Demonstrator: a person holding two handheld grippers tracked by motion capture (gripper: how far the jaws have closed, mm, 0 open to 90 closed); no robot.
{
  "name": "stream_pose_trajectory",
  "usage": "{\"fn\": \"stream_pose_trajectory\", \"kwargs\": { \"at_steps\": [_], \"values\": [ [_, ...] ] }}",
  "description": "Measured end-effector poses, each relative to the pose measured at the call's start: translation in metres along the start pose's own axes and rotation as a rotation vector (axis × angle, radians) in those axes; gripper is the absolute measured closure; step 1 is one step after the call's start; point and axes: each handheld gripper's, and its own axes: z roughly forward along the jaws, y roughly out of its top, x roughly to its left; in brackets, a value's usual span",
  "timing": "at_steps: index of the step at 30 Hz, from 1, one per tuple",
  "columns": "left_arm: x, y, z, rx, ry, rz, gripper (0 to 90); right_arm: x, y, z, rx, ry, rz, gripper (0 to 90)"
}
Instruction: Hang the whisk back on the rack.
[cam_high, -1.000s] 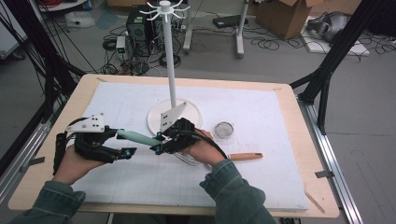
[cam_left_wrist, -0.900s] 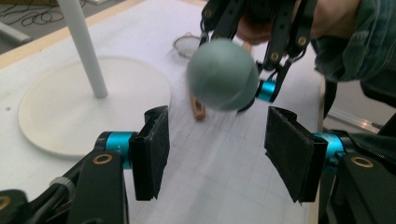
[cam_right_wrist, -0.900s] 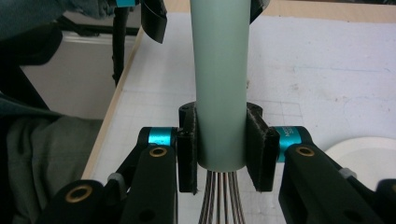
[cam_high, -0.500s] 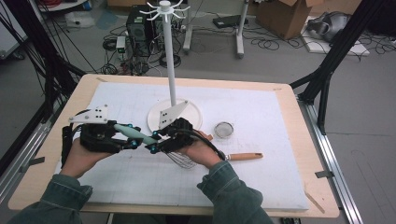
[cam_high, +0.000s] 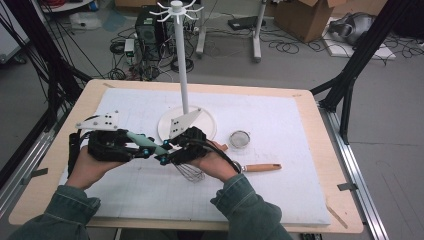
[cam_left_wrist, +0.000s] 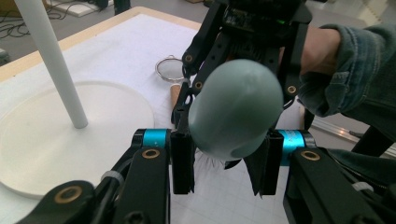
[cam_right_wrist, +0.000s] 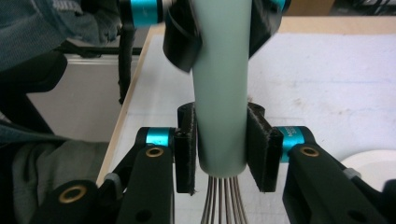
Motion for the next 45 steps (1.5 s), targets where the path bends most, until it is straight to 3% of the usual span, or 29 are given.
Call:
{"fn": "stream_pose_trajectory", "kwargs": {
  "at_steps": [9,12,19,31,45],
  "values": [
    [0.0,0.002,0.001,-0.003,-0.003,-0.002,65.3,0.003,0.007,-0.006,0.003,-0.023,-0.018,69.2],
    [-0.001,0.002,0.0,-0.005,0.009,0.002,57.8,0.002,0.007,-0.006,-0.008,-0.003,0.001,69.3],
    [0.0,0.0,-0.011,-0.021,0.041,0.003,47.0,-0.004,0.005,-0.016,-0.068,-0.013,0.053,69.4],
    [0.003,-0.009,-0.025,-0.033,0.084,-0.006,39.4,-0.013,0.009,-0.032,-0.124,-0.042,0.109,69.4],
    [0.007,-0.017,-0.028,-0.026,0.129,-0.033,32.3,-0.028,0.024,-0.054,-0.22,-0.092,0.159,69.4]
  ]
}}
